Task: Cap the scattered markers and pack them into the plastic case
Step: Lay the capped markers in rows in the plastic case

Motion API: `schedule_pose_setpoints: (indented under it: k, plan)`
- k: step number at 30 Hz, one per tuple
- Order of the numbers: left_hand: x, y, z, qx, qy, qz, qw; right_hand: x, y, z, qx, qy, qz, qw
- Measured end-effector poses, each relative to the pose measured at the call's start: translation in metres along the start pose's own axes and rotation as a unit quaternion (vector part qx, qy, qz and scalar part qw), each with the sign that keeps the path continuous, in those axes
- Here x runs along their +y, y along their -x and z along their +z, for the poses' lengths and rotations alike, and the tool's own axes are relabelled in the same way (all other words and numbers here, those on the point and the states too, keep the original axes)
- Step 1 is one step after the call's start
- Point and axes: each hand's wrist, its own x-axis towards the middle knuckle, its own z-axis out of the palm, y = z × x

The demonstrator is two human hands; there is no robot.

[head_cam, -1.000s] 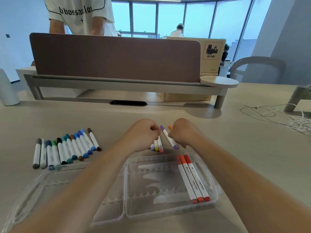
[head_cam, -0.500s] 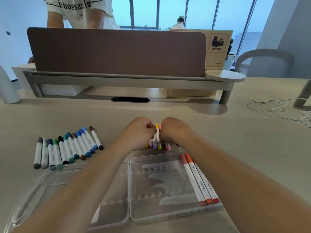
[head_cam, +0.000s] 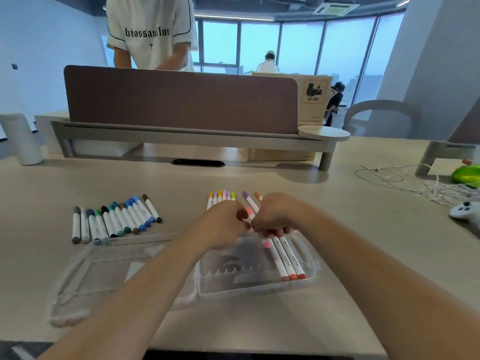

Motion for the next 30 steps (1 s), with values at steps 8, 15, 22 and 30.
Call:
schedule_pose_setpoints:
  k: [8,15,22,30]
  plan:
    - [0.018,0.030,0.022,-0.027,0.045,0.057,0.997,0.018,0.035,0.023,0.003,0.036,-0.008,0.999]
    - [0.020,0.039,0.021,-0.080,-0.012,0.087,0.993,0.034,0.030,0.029,0.050,0.028,-0.027,0.998]
    - [0.025,0.040,0.026,-0.053,-0.010,0.075,0.996,0.038,0.019,0.034,0.052,0.033,-0.029,0.998]
    - [0.024,0.035,0.028,-0.055,-0.019,0.082,0.995,0.037,0.012,0.025,0.015,0.057,-0.028,0.998]
